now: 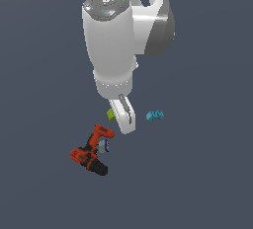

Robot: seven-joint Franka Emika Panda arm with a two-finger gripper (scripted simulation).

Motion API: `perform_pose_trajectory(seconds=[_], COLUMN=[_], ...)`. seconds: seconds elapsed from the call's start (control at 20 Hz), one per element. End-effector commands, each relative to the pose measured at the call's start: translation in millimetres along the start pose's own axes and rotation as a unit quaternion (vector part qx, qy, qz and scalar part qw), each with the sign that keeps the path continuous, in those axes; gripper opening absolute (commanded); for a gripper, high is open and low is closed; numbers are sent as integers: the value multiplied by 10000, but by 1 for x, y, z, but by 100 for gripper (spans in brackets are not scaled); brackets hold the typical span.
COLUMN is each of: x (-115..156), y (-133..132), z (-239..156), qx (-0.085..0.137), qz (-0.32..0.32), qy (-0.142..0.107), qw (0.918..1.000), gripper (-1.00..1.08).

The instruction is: Pick up a designated object from a clutter of objects.

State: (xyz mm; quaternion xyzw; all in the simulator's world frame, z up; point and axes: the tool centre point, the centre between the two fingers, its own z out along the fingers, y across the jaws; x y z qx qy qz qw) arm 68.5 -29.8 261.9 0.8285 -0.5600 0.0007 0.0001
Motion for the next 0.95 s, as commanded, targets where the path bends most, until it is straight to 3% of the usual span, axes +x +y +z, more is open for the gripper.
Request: perform_pose_trajectory(seconds=[0.0, 0.45, 0.9], x=[-20, -71, -85], y=[-8, -33, -41], z=[-24, -85, -103], qx=[-4, -4, -3], qz=[4, 2, -3], qy=[4, 2, -5], qw=[10000, 10000, 10000], gripper=[-100, -100, -100])
